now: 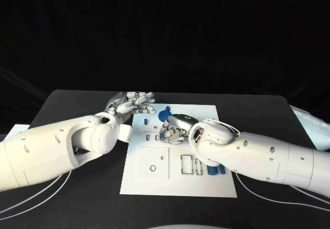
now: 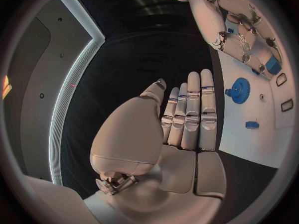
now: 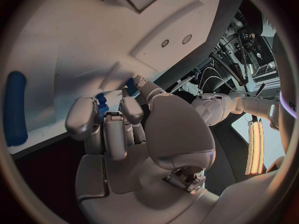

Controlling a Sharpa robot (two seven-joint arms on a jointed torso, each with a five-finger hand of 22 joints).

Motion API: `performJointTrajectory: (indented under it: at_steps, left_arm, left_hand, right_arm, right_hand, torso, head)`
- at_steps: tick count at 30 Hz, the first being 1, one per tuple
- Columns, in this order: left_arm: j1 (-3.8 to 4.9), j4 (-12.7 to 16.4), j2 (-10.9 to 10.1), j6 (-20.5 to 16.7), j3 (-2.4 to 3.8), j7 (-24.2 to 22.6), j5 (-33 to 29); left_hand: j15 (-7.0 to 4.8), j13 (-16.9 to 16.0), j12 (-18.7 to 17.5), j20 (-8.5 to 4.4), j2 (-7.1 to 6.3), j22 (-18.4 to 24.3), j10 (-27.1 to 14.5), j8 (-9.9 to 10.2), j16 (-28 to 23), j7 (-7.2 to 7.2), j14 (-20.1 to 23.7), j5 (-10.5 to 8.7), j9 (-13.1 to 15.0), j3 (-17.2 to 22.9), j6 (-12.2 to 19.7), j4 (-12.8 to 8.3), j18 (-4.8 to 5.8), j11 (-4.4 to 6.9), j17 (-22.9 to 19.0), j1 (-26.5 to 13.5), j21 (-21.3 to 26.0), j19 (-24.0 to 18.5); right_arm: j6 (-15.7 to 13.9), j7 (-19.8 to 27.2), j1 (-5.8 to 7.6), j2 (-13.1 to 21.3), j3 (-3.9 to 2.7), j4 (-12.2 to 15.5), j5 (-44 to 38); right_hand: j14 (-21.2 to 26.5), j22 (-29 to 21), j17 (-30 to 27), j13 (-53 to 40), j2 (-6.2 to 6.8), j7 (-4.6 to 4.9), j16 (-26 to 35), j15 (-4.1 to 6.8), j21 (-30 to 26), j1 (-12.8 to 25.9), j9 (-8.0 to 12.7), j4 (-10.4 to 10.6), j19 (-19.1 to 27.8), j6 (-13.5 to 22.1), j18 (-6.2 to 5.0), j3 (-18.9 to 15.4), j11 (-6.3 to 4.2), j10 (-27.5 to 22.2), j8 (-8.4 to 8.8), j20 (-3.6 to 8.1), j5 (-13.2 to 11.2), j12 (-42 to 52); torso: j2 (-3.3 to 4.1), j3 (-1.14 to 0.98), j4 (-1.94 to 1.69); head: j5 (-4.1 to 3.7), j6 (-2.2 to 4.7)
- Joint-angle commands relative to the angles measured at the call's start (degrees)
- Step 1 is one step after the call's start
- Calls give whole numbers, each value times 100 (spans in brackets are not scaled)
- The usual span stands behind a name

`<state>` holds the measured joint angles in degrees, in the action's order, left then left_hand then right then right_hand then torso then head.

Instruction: Assemble the parts on the task board

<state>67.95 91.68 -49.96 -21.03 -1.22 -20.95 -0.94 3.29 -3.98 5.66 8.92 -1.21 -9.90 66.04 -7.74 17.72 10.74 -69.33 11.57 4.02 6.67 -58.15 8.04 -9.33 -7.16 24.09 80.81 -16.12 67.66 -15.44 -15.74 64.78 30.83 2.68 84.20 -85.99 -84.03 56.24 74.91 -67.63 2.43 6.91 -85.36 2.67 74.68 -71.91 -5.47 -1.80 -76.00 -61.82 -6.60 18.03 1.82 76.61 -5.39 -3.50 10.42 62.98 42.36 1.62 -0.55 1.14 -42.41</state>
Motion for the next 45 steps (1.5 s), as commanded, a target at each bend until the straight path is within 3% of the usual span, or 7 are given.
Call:
performJointTrajectory:
  at_steps: [1, 15, 26, 34, 37, 41, 45]
  left_arm:
    - [2, 9, 9, 135, 3, -3, -10]
    - [2, 5, 10, 136, 3, 0, -10]
    - [2, -1, 13, 138, 3, 8, -10]
    - [2, -15, 20, 147, 2, 29, -10]
    - [2, -26, 26, 171, 2, 83, 23]
    - [1, -58, 23, 218, 1, 288, 563]
    - [1, -93, 20, 191, 1, 732, 1201]
  left_hand:
    - [0, 9, -15, 12, -10, 5, 38, 30, -35, 20, -29, -25, -9, 34, 7, 7, -86, 5, -7, 62, 38, -33]
    - [0, 9, -15, 12, -10, 5, 38, 30, -35, 20, -29, -25, -9, 34, 7, 7, -86, 5, -7, 62, 38, -33]
    - [1, 9, -18, 12, -11, 6, 38, 31, -41, 21, -29, -25, -9, 36, 8, 6, -86, 4, -7, 61, 41, -35]
    - [2, 9, -27, 13, -9, 7, 40, 35, -58, 22, -34, -23, -9, 49, 8, 2, -86, 4, -7, 65, 46, -37]
    - [-4, 9, -36, 9, -11, 3, 42, 39, -63, 21, -60, -22, -8, 61, 8, -6, -90, 5, -4, 72, 42, -23]
    - [-105, 5, -91, -73, -78, -106, 70, 67, 122, -2, -613, -26, -6, 78, 6, -1, -114, 50, 160, 0, -160, 361]
    - [-306, -95, 69, -280, -125, -415, 502, 87, 1054, -129, -1402, -17, 2, 138, -28, 57, -109, 225, 839, -97, -684, 1052]
  right_arm:
    - [175, -106, -26, 7, 18, -11, -120]
    - [101, -105, -28, 9, 18, 4, -148]
    - [-6, -105, -29, 7, 19, 20, -168]
    - [-397, -56, -30, 44, 20, 105, -216]
    - [-737, 43, -33, 113, 20, 210, -235]
    - [-938, 146, -31, 257, 16, 378, -248]
    - [-1103, 381, 4, 496, -12, 608, -107]
  right_hand:
    - [-412, -13, 640, 16, 60, 10, 26, -34, -36, 30, 11, 12, 44, 46, 30, -7, 9, -43, 33, -12, -8, -40]
    - [-409, -77, 625, 129, 186, 63, 43, -73, -81, 104, 44, 12, 66, 174, 21, -53, 57, -132, 126, -47, 26, -190]
    - [-400, -182, 588, 326, 335, 109, 75, -115, -150, 247, 107, 81, 102, 425, 5, -254, 105, -280, 185, -88, 37, -430]
    - [-385, -213, 530, 637, 397, 171, 120, -164, -178, 238, 155, 121, 106, 771, 1, -444, 165, -572, 183, -130, 47, -794]
    - [-377, -213, 500, 700, 412, 188, 141, -177, -180, 213, 158, 127, 103, 849, 2, -495, 180, -640, 180, -142, 49, -857]
    - [-337, -339, 353, 829, 492, 230, 242, -208, -256, 160, 166, 133, 168, 1014, -18, -628, 221, -780, 183, -168, 50, -991]
    - [-320, -381, 290, 789, 528, 241, 291, -226, -291, 121, 147, 185, 197, 1040, -27, -793, 233, -754, 143, -190, 119, -897]
  torso:
    - [3, 0, 8]
    - [0, -1, 3]
    - [0, -1, 2]
    - [4, -4, 1]
    - [0, -7, -1]
    - [-13, -6, 10]
    - [-31, -11, 27]
  head:
    - [13, 6]
    - [-8, 14]
    - [13, -22]
    - [17, -20]
    - [2, -28]
    - [19, 1]
    - [17, 3]
